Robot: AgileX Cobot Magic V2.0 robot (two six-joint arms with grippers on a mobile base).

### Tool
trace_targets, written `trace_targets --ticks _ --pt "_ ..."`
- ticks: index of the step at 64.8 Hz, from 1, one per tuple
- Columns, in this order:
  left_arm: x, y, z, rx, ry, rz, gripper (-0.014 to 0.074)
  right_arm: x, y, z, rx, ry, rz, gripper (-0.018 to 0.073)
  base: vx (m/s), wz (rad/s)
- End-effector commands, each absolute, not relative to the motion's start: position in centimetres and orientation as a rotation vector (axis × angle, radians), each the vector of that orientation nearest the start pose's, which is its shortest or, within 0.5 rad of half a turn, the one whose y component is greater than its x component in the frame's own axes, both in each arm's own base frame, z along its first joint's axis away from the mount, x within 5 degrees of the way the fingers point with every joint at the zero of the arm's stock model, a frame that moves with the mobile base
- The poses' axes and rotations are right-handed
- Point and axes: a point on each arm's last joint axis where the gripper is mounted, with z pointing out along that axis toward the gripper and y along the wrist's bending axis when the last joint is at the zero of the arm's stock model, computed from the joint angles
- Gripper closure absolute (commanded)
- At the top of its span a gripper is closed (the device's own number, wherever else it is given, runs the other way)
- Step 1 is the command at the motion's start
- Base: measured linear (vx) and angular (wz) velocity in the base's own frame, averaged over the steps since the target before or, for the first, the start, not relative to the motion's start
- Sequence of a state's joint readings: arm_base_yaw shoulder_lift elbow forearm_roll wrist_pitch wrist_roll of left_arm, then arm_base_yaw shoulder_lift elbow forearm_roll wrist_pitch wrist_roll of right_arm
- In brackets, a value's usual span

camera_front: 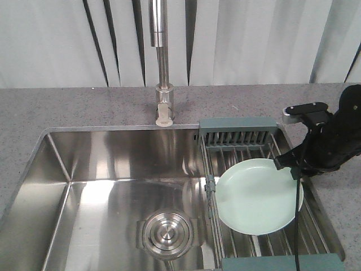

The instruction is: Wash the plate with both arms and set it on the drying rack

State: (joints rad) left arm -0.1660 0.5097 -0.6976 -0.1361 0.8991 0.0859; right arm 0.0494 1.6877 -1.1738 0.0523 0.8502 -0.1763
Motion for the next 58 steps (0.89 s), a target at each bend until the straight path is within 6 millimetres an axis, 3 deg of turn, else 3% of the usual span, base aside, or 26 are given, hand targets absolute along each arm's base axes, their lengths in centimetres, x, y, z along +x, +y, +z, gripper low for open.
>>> trace_targets --ticks 1,24,58 --pt "8.2 -2.4 34.2 0.218 2.111 -0.226 0.0007 32.9 1.9 27.0 -0.258 2.667 0.031 0.0267 0.0 0.0" --pt "8.2 -2.4 34.2 0.218 2.111 -0.226 0.0007 27.6 2.6 34.9 -0.229 2.391 0.048 0.0286 0.0 0.0" --pt "8.2 -2.4 34.2 0.218 2.111 -0.226 0.0007 15.3 1.2 33.2 -0.122 2.239 0.02 0.0296 0.0 0.0"
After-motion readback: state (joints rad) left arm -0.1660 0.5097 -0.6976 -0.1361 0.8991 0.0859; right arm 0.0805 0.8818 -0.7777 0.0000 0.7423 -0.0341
